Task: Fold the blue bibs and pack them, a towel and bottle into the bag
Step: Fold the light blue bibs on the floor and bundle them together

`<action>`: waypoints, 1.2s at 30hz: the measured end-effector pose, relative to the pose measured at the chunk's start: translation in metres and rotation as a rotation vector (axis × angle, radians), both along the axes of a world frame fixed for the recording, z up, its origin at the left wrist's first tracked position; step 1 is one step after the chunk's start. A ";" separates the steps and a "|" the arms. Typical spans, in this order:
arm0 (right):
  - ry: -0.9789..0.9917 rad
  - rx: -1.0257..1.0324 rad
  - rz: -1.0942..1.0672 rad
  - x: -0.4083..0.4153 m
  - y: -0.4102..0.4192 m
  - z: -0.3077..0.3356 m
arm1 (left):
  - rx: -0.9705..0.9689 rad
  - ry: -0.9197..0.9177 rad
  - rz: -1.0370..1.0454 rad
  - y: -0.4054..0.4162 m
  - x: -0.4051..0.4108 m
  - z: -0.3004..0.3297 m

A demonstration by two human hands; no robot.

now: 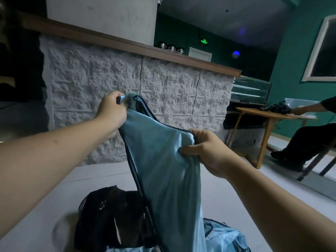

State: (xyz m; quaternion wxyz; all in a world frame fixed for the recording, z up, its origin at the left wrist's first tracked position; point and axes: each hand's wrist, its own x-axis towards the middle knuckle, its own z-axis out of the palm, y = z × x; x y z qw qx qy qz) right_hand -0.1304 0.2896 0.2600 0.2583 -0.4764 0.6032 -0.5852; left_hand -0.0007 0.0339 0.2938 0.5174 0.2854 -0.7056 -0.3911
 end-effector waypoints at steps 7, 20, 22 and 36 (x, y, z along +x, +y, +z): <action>-0.217 -0.094 0.017 0.001 0.000 0.008 | 0.743 0.137 -0.467 0.016 -0.003 -0.014; -0.397 -0.076 -0.326 -0.028 -0.031 -0.014 | 0.813 -0.172 -1.056 0.093 0.017 -0.117; -0.426 -0.057 -0.354 -0.034 -0.033 -0.017 | 0.748 -0.243 -0.990 0.085 0.010 -0.111; -0.460 0.159 0.074 -0.034 -0.021 -0.085 | 0.763 -0.286 -0.720 0.056 0.012 -0.092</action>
